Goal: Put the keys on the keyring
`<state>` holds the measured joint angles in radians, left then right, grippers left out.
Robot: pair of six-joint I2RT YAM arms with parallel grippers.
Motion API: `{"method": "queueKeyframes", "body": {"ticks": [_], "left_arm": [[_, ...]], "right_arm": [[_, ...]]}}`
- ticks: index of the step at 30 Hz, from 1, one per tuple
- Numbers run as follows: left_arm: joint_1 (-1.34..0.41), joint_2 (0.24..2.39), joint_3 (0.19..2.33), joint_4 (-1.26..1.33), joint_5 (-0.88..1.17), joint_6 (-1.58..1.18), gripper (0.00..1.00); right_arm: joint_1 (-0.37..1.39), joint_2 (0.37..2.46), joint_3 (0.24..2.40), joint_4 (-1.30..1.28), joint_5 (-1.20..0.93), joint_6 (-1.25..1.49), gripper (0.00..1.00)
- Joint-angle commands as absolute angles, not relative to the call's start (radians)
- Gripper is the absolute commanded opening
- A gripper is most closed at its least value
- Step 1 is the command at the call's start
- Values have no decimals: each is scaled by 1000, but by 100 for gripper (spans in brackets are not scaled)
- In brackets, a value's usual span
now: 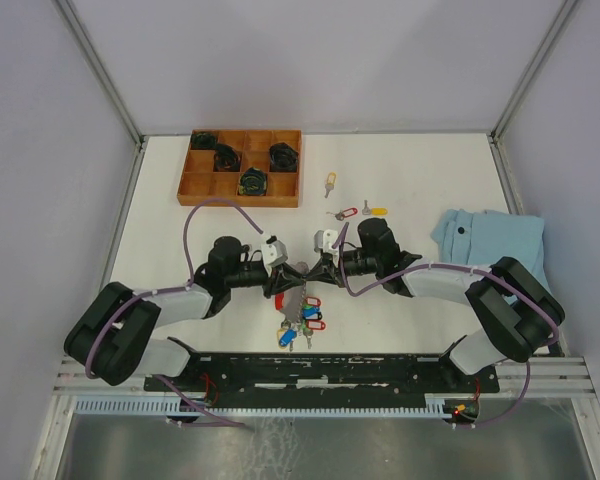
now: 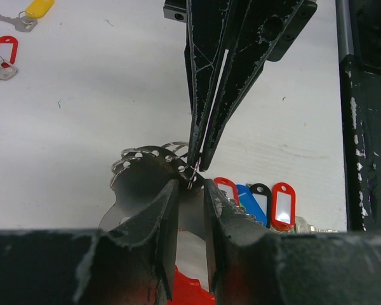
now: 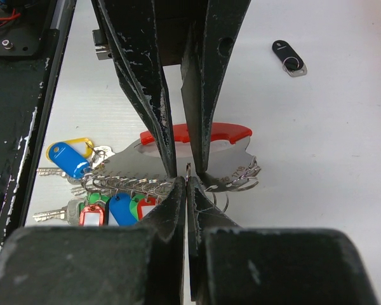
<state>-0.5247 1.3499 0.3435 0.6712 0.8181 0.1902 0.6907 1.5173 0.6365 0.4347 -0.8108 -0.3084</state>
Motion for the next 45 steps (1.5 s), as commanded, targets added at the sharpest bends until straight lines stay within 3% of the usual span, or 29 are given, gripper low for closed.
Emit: {"method": "queueKeyframes", "body": {"ticks": [1, 19, 25, 35, 45], "left_arm": [[-523, 1359, 378, 731, 839, 166, 28], [-522, 1373, 379, 760, 856, 143, 21], [-522, 1375, 389, 737, 855, 141, 4], [-522, 1311, 403, 605, 747, 141, 3], [-522, 1262, 413, 530, 673, 140, 3]], "right_arm": [[688, 1480, 637, 510, -857, -287, 1], [687, 1483, 639, 511, -873, -277, 1], [688, 1472, 635, 508, -840, -271, 2], [688, 1378, 601, 483, -581, -231, 42], [686, 1421, 611, 439, -513, -164, 54]]}}
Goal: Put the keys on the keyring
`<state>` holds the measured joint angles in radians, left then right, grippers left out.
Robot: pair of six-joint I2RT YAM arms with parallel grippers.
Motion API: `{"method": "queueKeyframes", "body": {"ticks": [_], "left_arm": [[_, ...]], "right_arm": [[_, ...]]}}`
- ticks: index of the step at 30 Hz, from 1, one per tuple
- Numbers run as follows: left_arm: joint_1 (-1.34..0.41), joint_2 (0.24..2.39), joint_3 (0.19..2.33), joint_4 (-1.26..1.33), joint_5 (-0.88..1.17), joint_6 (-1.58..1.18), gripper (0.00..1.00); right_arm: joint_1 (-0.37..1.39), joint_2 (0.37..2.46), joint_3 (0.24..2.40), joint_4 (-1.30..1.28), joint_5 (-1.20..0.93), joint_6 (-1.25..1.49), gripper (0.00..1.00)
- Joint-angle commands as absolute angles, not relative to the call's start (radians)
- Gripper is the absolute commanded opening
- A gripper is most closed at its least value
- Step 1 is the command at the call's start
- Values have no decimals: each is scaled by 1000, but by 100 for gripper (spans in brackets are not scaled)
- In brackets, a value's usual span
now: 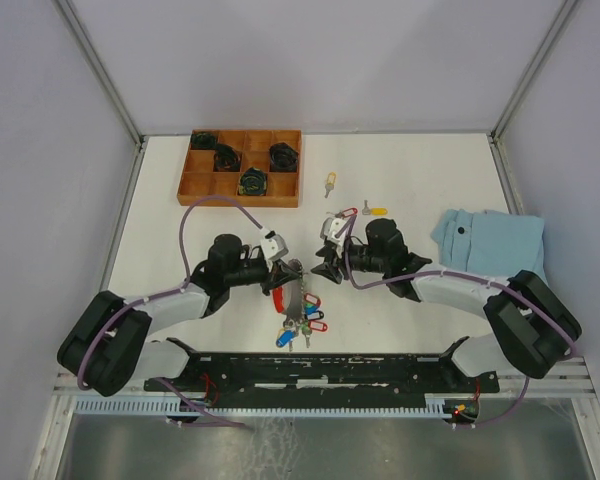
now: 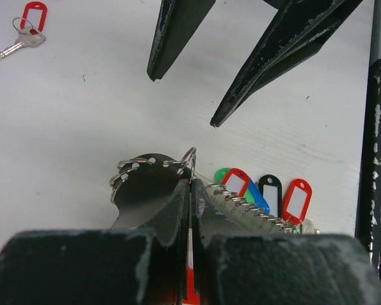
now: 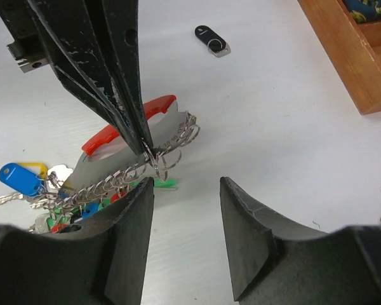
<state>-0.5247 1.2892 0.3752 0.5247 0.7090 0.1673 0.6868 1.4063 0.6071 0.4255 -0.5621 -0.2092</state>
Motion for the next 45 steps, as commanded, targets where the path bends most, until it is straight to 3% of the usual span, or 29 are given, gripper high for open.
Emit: {"method": "queueKeyframes", "body": {"ticks": [1, 8, 17, 33, 45], "left_arm": [[-522, 1264, 416, 527, 663, 136, 3], [-522, 1275, 439, 495, 529, 76, 3], [-519, 1288, 457, 485, 427, 4, 3], [-511, 1225, 420, 525, 354, -71, 3], [-512, 1221, 406, 556, 316, -110, 3]], "right_arm": [[686, 1425, 619, 430, -488, -147, 55], [662, 1451, 822, 142, -105, 62, 71], [586, 1493, 935, 62, 95, 103, 100], [369, 1797, 1257, -171, -26, 182, 100], [395, 1952, 1376, -146, -139, 246, 58]]}}
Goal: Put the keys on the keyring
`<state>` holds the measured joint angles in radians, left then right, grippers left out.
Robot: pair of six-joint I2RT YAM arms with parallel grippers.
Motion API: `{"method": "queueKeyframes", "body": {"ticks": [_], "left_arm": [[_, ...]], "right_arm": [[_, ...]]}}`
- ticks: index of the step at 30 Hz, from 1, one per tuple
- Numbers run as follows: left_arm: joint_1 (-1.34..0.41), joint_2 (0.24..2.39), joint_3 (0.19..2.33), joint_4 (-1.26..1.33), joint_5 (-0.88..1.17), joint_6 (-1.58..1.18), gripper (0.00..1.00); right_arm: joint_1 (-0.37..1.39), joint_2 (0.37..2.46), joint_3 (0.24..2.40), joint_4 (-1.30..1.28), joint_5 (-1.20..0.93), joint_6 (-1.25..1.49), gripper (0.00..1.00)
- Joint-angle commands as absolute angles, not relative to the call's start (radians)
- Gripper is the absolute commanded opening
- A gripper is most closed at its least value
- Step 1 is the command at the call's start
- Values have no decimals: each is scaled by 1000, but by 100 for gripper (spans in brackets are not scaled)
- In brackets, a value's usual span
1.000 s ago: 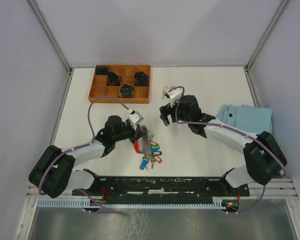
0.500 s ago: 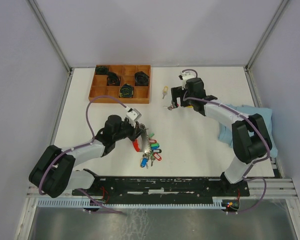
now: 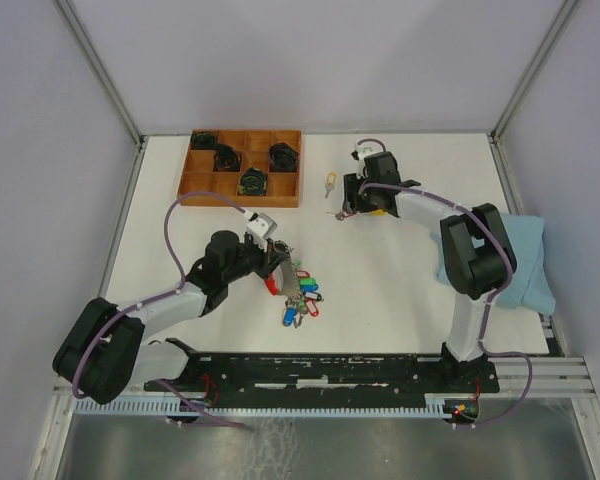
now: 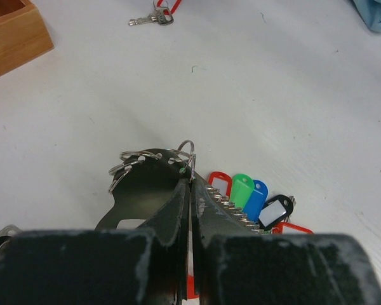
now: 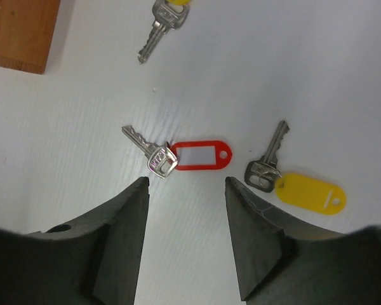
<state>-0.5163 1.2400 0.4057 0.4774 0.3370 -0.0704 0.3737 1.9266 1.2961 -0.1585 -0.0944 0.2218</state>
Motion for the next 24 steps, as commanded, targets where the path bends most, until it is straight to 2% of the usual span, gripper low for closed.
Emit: {"method": "queueKeyframes", "body": {"ticks": [1, 17, 24], "left_arm": [[-511, 1221, 404, 558, 316, -109, 3], [-511, 1276, 462, 478, 385, -94, 3], [-511, 1294, 475, 459, 422, -74, 3]], "right_arm": [[398, 1963, 1387, -150, -139, 245, 55], [450, 2112, 1506, -236, -7, 263, 33], [473, 2070, 1461, -273, 49, 256, 11]]}}
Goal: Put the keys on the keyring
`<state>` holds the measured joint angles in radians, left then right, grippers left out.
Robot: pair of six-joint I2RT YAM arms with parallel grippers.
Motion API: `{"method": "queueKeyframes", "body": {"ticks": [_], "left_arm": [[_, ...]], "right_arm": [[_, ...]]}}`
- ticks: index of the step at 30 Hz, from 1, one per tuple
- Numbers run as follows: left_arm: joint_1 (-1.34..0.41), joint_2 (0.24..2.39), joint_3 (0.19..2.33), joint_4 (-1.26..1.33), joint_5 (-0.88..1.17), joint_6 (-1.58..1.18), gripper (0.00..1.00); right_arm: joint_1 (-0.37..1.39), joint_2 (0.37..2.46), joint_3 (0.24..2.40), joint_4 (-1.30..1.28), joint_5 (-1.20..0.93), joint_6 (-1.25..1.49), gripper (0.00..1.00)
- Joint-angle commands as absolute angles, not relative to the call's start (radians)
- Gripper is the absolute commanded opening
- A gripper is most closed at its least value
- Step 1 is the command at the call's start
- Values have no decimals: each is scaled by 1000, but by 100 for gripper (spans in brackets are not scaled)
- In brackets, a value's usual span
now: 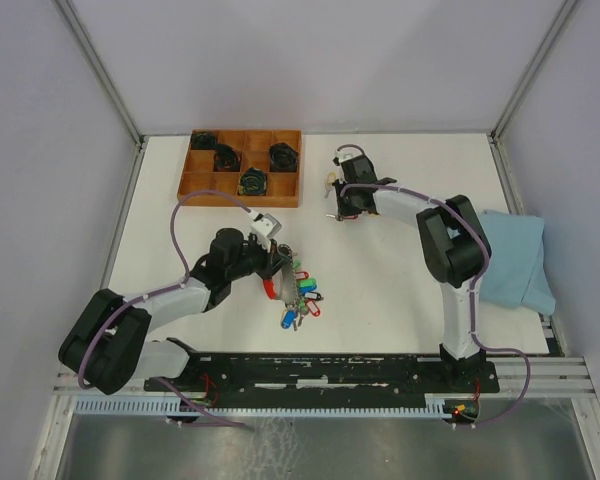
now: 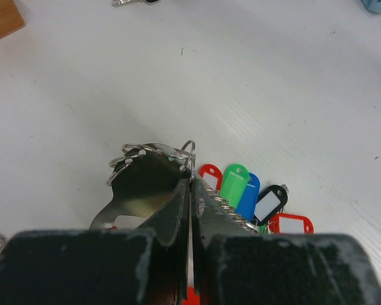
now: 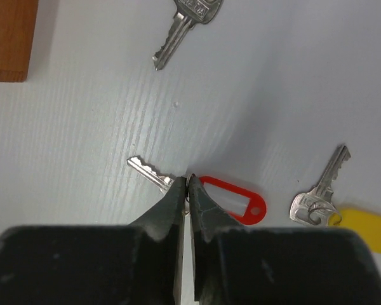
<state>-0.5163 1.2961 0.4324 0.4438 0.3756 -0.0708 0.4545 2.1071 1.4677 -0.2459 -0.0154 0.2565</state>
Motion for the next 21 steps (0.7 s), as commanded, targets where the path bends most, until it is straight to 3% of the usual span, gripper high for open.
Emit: {"method": "queueKeyframes", "body": {"ticks": [1, 5, 21], "left_arm": [[-511, 1291, 473, 459, 423, -70, 3], [-511, 1280, 469, 454, 438, -55, 3], [-514, 1270, 471, 441, 510, -38, 3]], "right_arm": [[478, 2052, 1448, -283, 64, 257, 10], [491, 1983, 1384, -325, 120, 297, 1], [611, 1542, 1065, -560, 450, 540, 1]]}}
